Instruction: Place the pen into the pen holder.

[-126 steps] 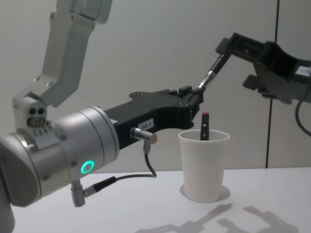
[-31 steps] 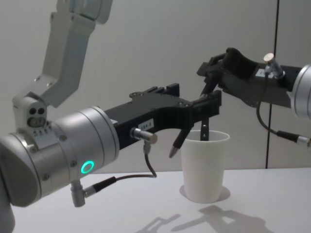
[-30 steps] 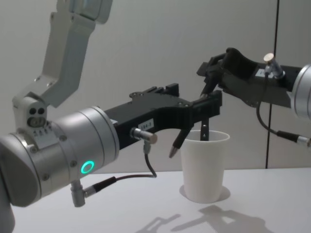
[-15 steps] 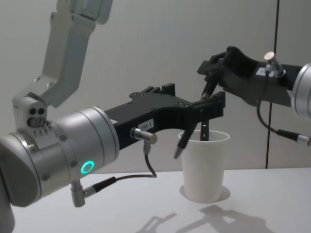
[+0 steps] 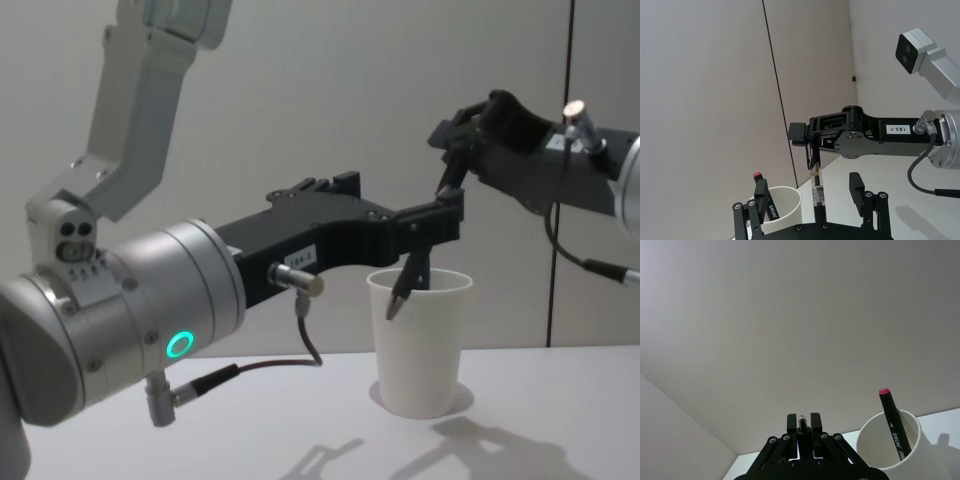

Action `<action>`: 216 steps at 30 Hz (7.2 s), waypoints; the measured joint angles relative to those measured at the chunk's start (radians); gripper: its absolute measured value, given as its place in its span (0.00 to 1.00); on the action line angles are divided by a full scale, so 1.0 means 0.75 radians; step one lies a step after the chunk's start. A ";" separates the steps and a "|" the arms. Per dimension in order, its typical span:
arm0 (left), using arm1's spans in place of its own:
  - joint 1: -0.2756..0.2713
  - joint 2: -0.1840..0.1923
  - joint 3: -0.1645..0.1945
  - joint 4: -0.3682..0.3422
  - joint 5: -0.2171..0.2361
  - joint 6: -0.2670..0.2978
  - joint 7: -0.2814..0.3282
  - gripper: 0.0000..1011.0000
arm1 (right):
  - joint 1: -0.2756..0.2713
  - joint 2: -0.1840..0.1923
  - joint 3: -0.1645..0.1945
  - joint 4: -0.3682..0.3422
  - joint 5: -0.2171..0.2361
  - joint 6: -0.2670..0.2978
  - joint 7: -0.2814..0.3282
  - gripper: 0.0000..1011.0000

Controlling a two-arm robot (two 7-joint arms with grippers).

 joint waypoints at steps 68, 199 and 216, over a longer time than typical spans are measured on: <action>0.000 0.000 0.000 0.000 0.000 0.000 0.000 0.99 | 0.144 -0.002 0.037 0.187 0.032 -0.191 -0.046 0.16; 0.000 0.000 0.000 0.000 0.000 0.000 0.000 0.99 | 0.412 -0.115 -0.096 0.656 -0.819 -0.577 0.268 0.29; 0.000 0.000 0.000 0.000 0.000 0.000 0.000 0.99 | 0.414 -0.114 -0.100 0.660 -0.861 -0.596 0.277 0.81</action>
